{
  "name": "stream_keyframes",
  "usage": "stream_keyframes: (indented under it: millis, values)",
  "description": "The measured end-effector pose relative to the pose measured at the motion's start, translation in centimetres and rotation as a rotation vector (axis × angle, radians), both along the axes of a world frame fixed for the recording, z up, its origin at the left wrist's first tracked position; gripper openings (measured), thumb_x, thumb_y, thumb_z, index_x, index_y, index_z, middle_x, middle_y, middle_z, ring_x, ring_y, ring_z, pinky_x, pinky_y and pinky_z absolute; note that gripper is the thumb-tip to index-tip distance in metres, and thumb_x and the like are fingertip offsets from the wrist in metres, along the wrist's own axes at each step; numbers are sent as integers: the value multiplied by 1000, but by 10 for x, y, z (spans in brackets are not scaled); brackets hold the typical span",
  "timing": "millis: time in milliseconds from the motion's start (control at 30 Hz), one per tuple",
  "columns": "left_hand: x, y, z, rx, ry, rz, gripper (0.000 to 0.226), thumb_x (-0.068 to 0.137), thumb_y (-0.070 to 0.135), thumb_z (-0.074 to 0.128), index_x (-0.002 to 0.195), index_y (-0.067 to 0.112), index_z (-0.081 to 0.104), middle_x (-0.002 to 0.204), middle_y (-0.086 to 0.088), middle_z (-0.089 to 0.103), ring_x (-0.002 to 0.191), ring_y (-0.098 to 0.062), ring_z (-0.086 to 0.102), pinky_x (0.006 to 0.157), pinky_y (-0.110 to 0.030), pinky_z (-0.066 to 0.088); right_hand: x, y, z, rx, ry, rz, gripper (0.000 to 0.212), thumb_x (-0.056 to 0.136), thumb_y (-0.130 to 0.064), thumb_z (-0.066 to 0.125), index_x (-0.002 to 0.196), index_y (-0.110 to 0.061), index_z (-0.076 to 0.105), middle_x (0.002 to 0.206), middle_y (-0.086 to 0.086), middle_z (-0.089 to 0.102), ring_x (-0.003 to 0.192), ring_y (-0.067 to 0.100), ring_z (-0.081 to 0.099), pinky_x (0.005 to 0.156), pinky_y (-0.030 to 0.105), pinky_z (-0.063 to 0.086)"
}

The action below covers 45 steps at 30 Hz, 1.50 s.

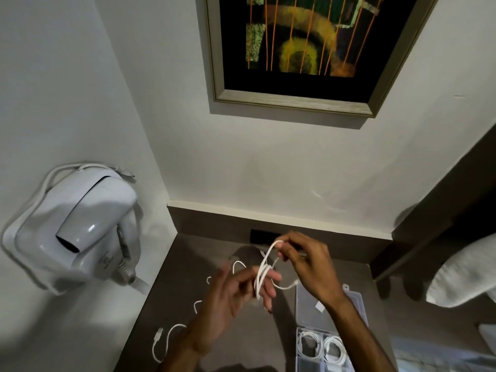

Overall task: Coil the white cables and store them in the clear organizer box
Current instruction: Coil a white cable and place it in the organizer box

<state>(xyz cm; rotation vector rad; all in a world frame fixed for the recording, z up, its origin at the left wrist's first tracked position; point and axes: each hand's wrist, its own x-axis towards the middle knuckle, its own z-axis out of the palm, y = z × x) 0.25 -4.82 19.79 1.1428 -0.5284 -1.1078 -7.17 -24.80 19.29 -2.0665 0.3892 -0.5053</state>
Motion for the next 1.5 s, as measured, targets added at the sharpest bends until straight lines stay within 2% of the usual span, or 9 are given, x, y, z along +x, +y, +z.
stream_keyframes:
  millis: [400, 600, 700, 800, 967, 1133, 1233, 1400, 1500]
  values:
    - [20, 4, 28, -253, 34, 390, 80, 100, 59, 16, 146, 1, 49, 132, -27, 63, 121, -34, 59, 113, -42, 35, -28, 74, -52, 334, 181, 154, 11, 102, -9, 72, 97, -7, 81, 78, 13, 73, 55, 14, 64, 54, 21, 50]
    - [48, -7, 30, 27, -379, 558, 60, 105, 49, 30, 144, 7, 47, 108, -6, 71, 91, -3, 72, 98, -19, 49, -50, 86, -25, 189, 228, 174, 25, 103, -22, 70, 90, -41, 78, 81, 0, 82, 68, 10, 73, 68, 16, 53]
    - [44, 1, 15, 234, -624, 527, 44, 107, 42, 35, 122, 13, 65, 120, -10, 70, 116, -9, 64, 115, -40, 42, -51, 72, 8, -69, 143, 100, 18, 102, -42, 64, 85, -42, 70, 82, -17, 76, 79, -1, 71, 73, 9, 48]
    - [35, -8, 17, 257, -383, 345, 69, 67, 78, 69, 95, 15, 66, 114, -25, 67, 106, -36, 61, 110, -54, 43, -42, 45, 41, -256, -21, -1, 19, 105, -49, 53, 93, -49, 68, 82, -29, 66, 77, -6, 67, 70, 5, 46]
    - [2, -14, 23, 46, -203, 21, 113, 73, 92, 39, 140, 2, 52, 94, -9, 76, 80, -21, 69, 92, -38, 52, -7, -4, 45, -272, -143, -143, 15, 103, -12, 68, 99, -24, 77, 89, -19, 73, 83, -1, 72, 73, 4, 50]
    - [-5, -5, 37, -276, 59, 40, 102, 96, 70, 8, 142, -12, 47, 120, -39, 58, 108, -40, 54, 104, -40, 47, -15, 34, -1, 73, -4, -71, 33, 104, -5, 64, 87, -32, 76, 70, -24, 72, 68, -8, 68, 63, 6, 46]
    - [-3, -6, 52, -265, 41, 214, 92, 96, 66, 11, 145, -2, 50, 119, -30, 61, 108, -33, 58, 104, -41, 41, -36, 81, -18, 273, 77, -77, 41, 107, -47, 52, 81, -28, 78, 54, -5, 70, 48, -4, 58, 54, 10, 42]
    - [19, -31, 60, 143, -270, 497, 45, 108, 6, 14, 144, -6, 39, 107, -26, 55, 101, -43, 55, 91, -42, 41, -66, 101, -1, -24, 225, 42, 10, 104, -51, 55, 104, -47, 64, 78, -7, 78, 76, -4, 72, 76, 10, 52]
    - [22, -35, 53, 114, 49, 422, 39, 107, -6, 18, 138, -5, 42, 115, -38, 54, 114, -52, 51, 99, -45, 39, -70, 80, 31, -329, 241, -22, 26, 103, -61, 44, 110, -42, 60, 86, -13, 76, 82, 3, 72, 74, 16, 55]
